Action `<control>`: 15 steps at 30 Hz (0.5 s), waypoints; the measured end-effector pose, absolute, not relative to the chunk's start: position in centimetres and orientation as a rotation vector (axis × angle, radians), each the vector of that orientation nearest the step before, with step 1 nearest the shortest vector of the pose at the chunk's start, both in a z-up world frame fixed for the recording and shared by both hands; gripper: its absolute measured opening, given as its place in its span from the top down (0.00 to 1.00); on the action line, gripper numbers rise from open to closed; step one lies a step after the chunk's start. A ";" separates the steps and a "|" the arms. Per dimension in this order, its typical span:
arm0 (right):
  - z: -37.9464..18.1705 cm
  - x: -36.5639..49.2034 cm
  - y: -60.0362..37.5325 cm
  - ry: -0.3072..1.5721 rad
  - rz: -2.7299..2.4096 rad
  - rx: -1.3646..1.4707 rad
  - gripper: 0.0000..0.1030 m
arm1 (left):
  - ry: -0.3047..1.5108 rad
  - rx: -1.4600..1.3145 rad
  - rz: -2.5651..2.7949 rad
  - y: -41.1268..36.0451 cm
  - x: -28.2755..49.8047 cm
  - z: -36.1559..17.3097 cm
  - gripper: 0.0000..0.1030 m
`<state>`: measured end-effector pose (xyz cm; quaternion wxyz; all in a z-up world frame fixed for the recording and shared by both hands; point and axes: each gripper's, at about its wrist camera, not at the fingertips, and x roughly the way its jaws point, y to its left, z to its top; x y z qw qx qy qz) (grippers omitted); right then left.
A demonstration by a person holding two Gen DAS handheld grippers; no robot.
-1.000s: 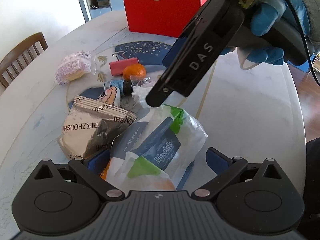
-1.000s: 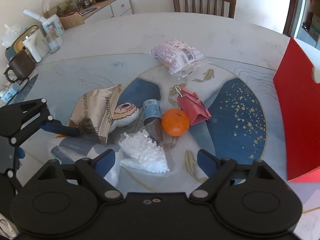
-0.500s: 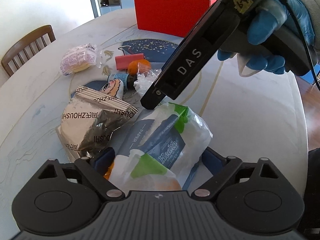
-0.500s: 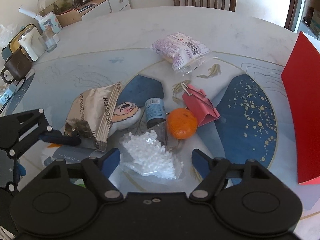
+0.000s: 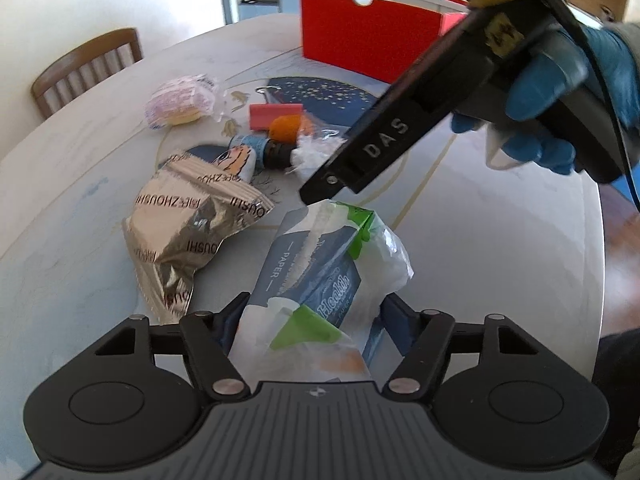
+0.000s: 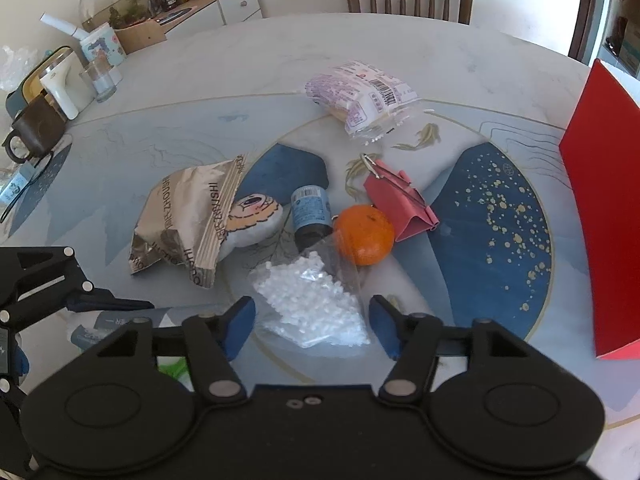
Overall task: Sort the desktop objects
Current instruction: 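Grasp the white-and-green tissue pack with the left tool while the right tool approaches the foam-bead bag, then close the right tool on the bag of white foam beads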
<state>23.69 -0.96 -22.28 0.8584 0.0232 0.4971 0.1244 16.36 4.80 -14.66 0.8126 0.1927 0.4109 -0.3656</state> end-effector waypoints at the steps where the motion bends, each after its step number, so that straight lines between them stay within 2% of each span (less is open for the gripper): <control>1: -22.3 23.5 -1.0 1.045 0.262 0.045 0.45 | 0.882 0.399 -0.770 4.9 16.3 -14.6 0.35; 10: -22.2 21.0 -2.7 1.043 0.262 0.075 0.51 | 0.936 0.243 -0.679 5.2 15.3 -14.1 0.39; 15: -22.1 19.3 -4.4 1.049 0.248 0.090 0.61 | 0.959 0.173 -0.623 5.1 14.7 -13.6 0.41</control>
